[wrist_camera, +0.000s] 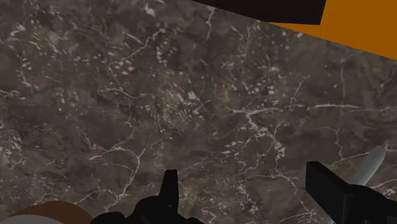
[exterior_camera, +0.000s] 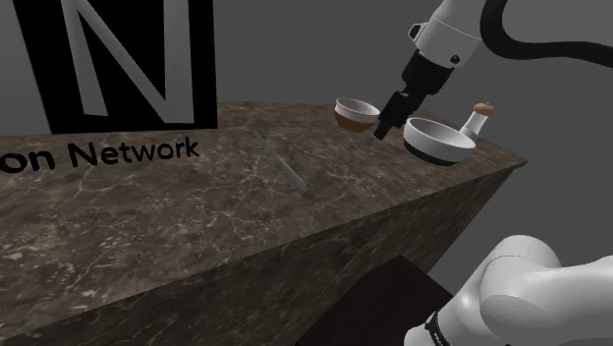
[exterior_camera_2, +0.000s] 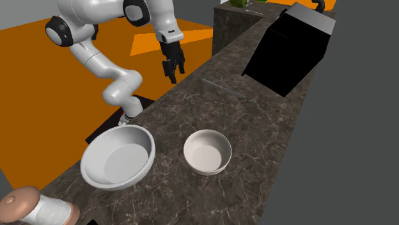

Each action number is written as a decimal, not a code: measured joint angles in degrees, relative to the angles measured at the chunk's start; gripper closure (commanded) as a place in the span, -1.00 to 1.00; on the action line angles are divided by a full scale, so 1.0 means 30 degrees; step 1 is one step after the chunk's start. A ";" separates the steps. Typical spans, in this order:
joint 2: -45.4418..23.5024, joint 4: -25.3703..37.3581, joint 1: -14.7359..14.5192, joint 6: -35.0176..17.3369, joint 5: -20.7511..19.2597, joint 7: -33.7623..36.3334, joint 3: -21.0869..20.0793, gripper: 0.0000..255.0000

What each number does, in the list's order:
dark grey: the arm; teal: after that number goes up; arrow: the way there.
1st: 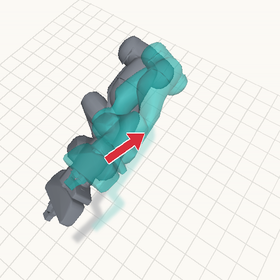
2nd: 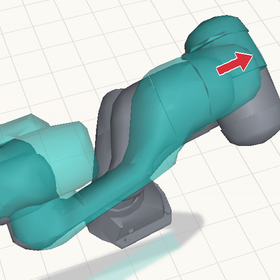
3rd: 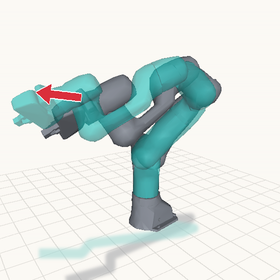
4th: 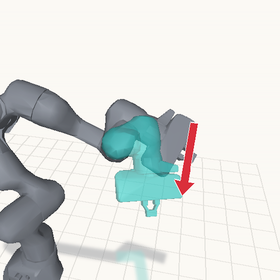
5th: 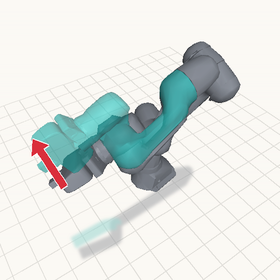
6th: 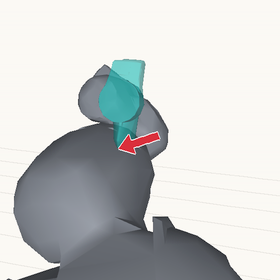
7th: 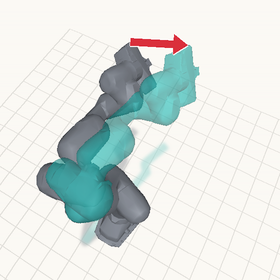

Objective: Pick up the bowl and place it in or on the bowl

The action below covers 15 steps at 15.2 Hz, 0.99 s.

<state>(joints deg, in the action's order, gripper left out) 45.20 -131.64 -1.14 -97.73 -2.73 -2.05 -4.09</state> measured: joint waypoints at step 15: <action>-0.8057 0.4949 0.1075 -0.3020 -0.1350 -0.3551 0.2844 -1.00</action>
<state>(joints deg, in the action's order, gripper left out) 21.03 -116.80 2.08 -106.79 -6.78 -12.70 4.45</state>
